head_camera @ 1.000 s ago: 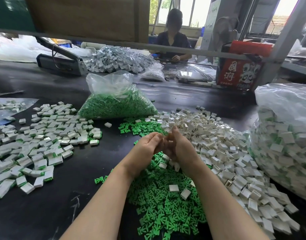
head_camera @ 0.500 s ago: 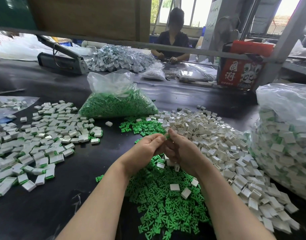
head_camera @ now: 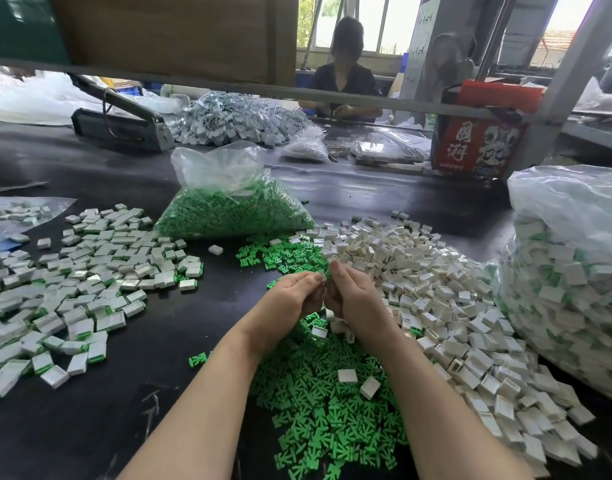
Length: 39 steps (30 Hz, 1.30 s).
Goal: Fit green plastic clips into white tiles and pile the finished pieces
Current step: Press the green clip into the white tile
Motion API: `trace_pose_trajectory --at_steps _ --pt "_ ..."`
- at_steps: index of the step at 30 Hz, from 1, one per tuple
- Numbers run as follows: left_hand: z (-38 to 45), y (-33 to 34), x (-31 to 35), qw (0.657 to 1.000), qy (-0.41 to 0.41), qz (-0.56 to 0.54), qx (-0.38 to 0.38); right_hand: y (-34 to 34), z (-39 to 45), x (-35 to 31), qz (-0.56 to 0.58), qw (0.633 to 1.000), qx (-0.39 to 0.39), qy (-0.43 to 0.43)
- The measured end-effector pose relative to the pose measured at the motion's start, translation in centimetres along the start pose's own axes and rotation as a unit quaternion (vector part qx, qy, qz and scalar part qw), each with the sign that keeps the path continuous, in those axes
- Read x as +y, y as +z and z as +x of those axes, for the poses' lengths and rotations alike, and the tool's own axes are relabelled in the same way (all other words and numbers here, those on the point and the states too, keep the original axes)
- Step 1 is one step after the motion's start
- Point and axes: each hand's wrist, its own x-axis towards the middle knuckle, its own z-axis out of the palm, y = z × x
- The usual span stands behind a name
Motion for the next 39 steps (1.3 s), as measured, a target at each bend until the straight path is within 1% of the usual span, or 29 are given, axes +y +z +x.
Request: trace_pose_trajectory --at_steps 3,5,9,12,19,22,26,30,33,37,39 --pt "0.0 -0.1 0.0 0.999 0.002 0.031 0.005 -0.1 0.1 0.1 -0.101 0.993 0.026 -0.051" --pt "0.0 -0.2 0.0 0.998 0.002 0.056 -0.001 -0.2 0.1 0.2 -0.143 0.987 0.030 -0.062" --pt "0.0 -0.4 0.0 0.987 -0.001 0.162 0.000 -0.7 0.0 0.2 -0.190 0.982 -0.008 -0.025" --pt "0.0 -0.6 0.0 0.983 -0.009 0.183 -0.009 -1.1 0.0 0.1 -0.167 0.985 -0.044 0.013" --pt "-0.1 -0.6 0.3 0.989 -0.012 0.136 -0.051 -2.0 0.0 0.0 -0.062 0.989 -0.124 0.055" --pt "-0.1 -0.1 0.0 0.993 0.001 0.111 -0.029 -1.9 0.1 0.1 -0.035 0.994 -0.096 0.048" --pt "0.1 0.5 -0.2 0.996 0.021 0.087 0.030 -1.2 0.3 0.3 -0.046 0.998 -0.038 0.019" --pt "0.2 0.6 -0.1 0.989 0.028 0.126 0.066 -0.6 0.2 0.4 -0.034 0.999 -0.020 0.005" --pt "0.3 0.4 0.0 0.985 0.030 0.155 0.064 -0.6 0.1 0.3 -0.034 0.999 -0.019 0.009" --pt "0.2 0.0 0.0 0.994 0.004 0.108 0.012 -1.1 -0.1 -0.2 0.048 0.995 -0.062 0.054" --pt "0.0 -0.1 0.3 0.996 0.001 0.088 -0.008 -1.2 -0.3 -0.4 0.061 0.993 -0.076 0.066"
